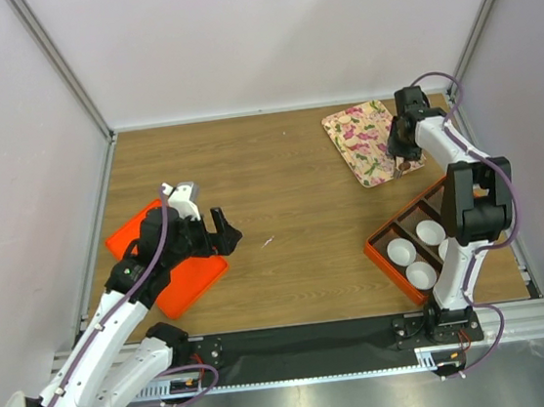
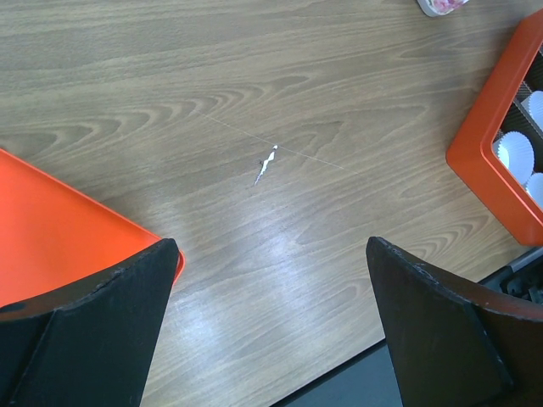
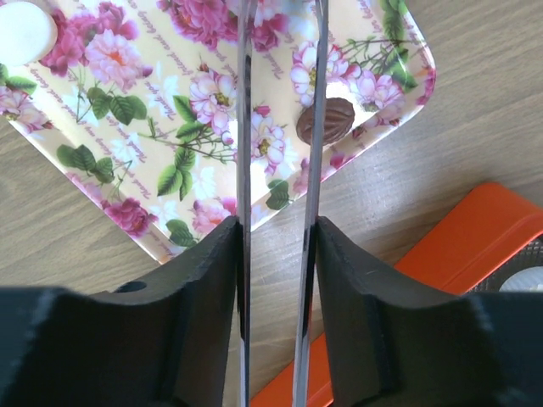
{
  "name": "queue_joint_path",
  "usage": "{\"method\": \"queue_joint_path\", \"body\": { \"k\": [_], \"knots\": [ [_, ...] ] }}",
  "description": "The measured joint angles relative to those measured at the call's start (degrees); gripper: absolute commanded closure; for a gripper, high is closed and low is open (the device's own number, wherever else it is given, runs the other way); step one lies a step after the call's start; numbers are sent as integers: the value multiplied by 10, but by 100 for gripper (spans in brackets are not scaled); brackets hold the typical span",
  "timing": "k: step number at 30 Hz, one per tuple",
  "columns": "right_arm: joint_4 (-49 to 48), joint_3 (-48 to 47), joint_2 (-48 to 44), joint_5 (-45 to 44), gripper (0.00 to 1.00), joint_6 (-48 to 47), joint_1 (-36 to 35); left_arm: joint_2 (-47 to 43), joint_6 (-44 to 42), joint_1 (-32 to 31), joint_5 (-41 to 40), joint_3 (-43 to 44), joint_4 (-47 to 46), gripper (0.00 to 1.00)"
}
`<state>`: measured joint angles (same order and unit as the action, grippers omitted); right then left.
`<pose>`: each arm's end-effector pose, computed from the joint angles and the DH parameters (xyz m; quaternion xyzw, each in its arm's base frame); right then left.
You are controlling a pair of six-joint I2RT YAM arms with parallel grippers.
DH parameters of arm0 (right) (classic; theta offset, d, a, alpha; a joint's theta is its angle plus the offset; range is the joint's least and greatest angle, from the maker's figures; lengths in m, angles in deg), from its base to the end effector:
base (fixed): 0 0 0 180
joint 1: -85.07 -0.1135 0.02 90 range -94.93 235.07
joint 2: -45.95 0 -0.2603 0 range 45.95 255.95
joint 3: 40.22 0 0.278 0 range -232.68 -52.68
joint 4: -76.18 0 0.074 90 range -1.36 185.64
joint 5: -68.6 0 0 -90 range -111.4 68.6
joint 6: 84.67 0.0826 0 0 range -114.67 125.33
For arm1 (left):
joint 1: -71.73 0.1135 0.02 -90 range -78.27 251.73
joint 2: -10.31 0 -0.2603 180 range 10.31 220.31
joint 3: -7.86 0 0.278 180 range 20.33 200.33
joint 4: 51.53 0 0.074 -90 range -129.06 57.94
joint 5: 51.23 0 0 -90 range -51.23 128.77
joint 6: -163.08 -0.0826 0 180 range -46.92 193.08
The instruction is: Pack the chocolate
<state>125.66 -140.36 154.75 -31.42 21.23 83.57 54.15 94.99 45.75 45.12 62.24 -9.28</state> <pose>0.4609 -0.0023 0.1861 0.1438 0.9474 -0.0417 0.2830 0.2103 -0.1126 0.2626 0.0579 0.8705 -0.2416 0.4248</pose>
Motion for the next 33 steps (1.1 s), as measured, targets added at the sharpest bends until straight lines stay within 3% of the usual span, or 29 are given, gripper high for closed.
{"method": "queue_joint_path", "body": {
  "k": [11, 22, 33],
  "knots": [
    [43, -13, -43, 0, 67, -16, -7, -1, 0, 0, 0, 0, 0, 0],
    [166, 70, -283, -5, 68, 52, -23, -16, 0, 0, 20, 0, -2, 0],
    [320, 193, -450, -6, 68, 122, -25, -47, 0, 0, 40, 0, -14, 0]
  ]
}}
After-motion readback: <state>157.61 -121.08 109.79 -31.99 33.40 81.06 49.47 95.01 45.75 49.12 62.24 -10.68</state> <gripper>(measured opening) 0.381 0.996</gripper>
